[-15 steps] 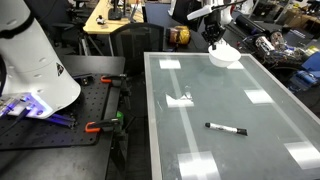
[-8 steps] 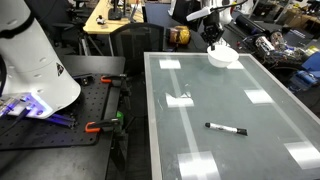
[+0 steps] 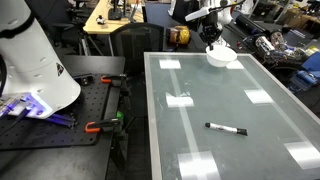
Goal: Slide the bowl to the left
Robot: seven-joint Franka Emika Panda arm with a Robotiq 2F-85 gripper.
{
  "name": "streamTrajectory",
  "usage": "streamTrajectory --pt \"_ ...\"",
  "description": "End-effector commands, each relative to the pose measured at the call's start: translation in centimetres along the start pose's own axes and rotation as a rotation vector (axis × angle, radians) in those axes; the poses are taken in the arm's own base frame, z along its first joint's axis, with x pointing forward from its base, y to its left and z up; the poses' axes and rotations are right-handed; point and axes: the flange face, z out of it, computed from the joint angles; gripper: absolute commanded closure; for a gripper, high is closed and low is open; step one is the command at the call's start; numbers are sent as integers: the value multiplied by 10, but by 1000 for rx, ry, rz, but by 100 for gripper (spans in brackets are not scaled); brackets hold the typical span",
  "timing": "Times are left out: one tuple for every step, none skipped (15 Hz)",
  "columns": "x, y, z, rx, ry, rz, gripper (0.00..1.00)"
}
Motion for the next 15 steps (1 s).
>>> streamTrajectory --pt "5 2 -8 -8 -26 -29 98" --pt "6 2 -7 -8 -28 -34 98" --pt "6 2 -7 -6 -29 -41 98" --pt "6 2 -6 -6 -29 -42 98" --pt "6 1 -6 -6 -29 -45 98" --pt "7 1 -5 -5 -29 -49 98" --pt "7 0 -5 -5 -30 -53 98" --pt "8 0 -5 -4 -29 -53 98" --pt "8 0 -4 -4 -29 -52 98" --pt "8 -1 -4 -3 -30 -52 98" --pt "9 -1 -3 -2 -30 -53 98" --pt "9 -2 -3 -2 -30 -53 98" --pt "9 -2 -3 0 -31 -53 98" --pt "9 -2 -3 0 -31 -53 96" --pt "9 -2 -2 1 -32 -54 95"
